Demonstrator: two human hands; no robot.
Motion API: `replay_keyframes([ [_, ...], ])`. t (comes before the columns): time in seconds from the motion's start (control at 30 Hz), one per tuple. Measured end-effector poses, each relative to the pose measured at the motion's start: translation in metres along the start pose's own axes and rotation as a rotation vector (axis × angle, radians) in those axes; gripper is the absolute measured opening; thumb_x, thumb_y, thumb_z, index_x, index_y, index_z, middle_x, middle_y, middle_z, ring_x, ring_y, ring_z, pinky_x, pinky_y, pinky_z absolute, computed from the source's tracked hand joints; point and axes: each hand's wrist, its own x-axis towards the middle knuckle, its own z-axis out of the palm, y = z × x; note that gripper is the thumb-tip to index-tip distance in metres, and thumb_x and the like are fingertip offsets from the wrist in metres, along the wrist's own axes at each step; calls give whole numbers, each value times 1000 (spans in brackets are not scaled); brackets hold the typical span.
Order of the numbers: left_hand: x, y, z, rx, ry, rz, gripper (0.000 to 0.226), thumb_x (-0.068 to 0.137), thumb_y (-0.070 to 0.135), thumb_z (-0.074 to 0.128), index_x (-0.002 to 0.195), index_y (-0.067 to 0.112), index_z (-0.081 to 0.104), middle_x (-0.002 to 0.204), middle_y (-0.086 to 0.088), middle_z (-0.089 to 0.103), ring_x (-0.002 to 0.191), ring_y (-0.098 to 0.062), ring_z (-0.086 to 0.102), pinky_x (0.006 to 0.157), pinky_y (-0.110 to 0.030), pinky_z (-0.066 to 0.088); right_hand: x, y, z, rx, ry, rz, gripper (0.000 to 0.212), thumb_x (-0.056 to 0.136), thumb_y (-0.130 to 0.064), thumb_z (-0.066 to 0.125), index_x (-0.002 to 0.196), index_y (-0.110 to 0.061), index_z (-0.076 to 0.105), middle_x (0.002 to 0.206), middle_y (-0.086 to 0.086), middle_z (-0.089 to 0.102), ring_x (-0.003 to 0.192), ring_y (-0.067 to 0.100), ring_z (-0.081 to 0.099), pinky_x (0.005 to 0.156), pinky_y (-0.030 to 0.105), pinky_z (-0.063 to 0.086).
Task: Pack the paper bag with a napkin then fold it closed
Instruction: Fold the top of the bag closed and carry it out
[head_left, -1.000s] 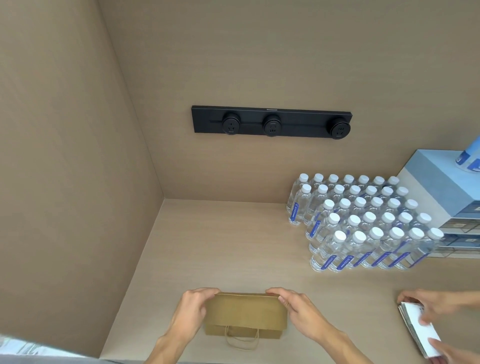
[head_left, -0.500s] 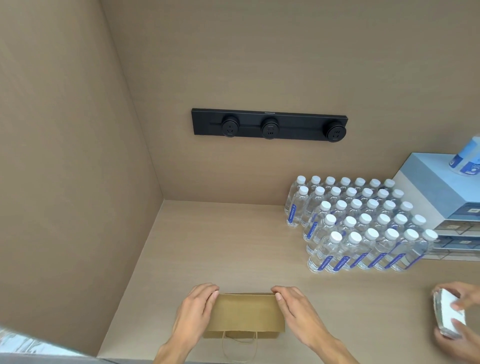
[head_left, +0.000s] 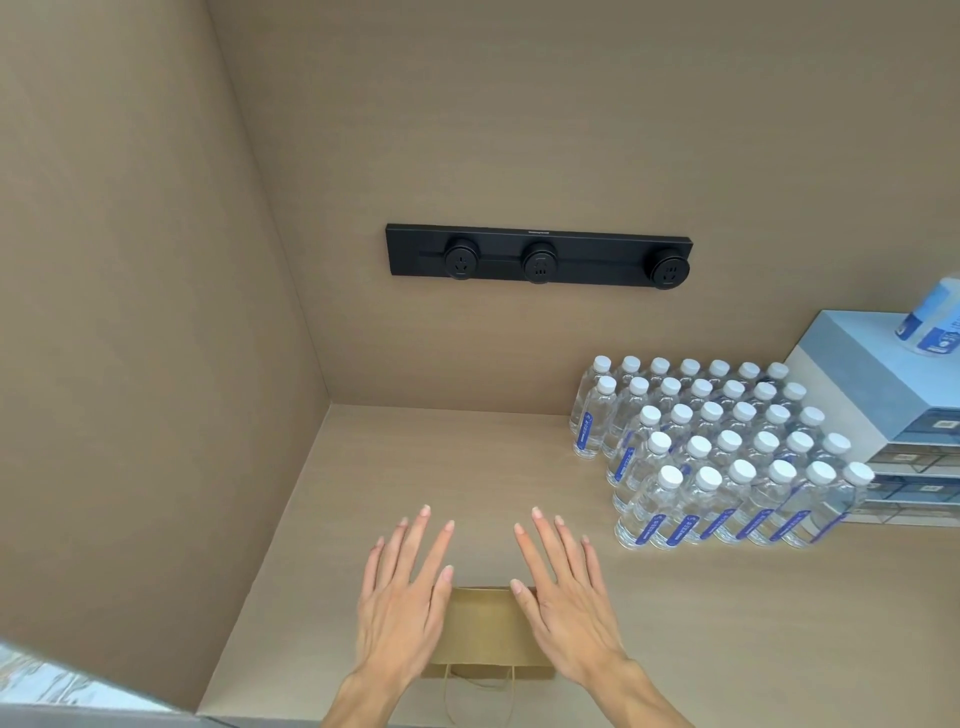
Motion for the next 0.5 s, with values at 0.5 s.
replay_keyframes([
  [0.5,43,5,-33,49,-79,121,51,103,52,24,139,34,56,148,8,53,141,-15,45,115,-30,19,24,0,-10,27,-122,-39,67,100,-62,9,160,-32,16,170,-8,-10,156,16,-1,124,46,-5],
])
